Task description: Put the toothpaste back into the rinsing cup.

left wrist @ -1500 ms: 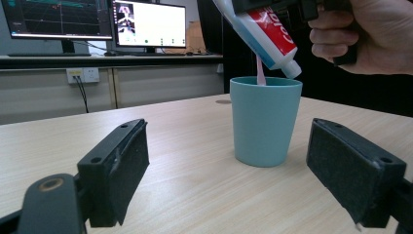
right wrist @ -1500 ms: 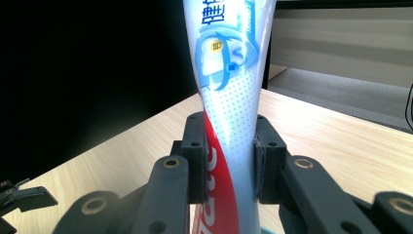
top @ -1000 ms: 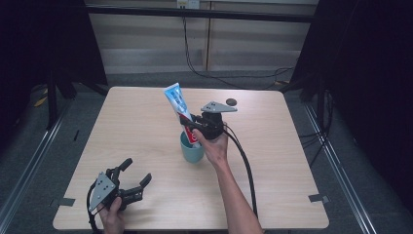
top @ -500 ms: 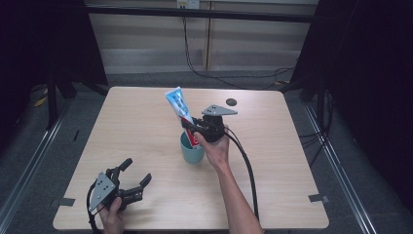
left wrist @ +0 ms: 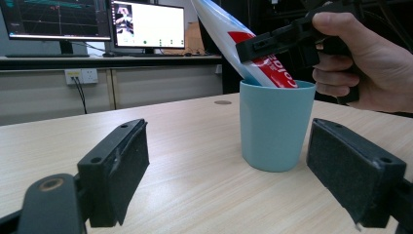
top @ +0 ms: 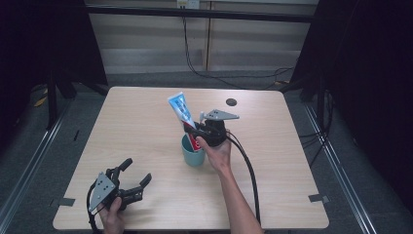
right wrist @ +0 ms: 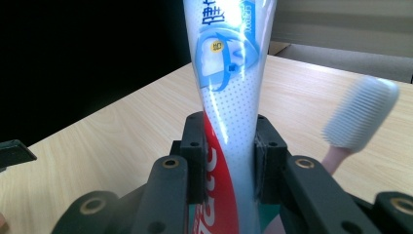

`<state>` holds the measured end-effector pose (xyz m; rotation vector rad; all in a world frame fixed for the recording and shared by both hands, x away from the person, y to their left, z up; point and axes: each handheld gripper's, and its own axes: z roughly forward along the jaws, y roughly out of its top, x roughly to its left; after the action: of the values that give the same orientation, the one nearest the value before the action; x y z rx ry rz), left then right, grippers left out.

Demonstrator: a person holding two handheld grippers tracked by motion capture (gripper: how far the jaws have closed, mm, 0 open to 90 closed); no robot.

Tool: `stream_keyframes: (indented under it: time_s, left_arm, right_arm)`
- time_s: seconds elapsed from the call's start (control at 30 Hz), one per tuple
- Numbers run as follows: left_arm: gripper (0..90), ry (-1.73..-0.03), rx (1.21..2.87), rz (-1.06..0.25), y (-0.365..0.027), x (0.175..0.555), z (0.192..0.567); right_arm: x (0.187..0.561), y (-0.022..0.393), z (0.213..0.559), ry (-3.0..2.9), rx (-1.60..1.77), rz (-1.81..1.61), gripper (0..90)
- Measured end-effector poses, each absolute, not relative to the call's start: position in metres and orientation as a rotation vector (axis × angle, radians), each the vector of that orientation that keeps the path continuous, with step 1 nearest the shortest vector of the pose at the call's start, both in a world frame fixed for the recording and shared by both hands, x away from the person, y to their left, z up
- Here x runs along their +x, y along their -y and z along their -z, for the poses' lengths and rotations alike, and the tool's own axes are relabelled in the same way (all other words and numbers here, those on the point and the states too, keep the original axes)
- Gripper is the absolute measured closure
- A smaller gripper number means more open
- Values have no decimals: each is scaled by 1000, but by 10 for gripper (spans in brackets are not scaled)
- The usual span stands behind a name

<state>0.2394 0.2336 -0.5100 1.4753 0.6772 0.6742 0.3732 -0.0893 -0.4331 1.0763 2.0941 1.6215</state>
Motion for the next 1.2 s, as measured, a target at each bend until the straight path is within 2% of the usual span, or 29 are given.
stream_keyframes:
  time_s: [1.2]
  left_arm:
    - [155,-672,1477,-671,-234,239,510]
  right_arm:
    - [355,101,434,-2099,1037,-1623,714]
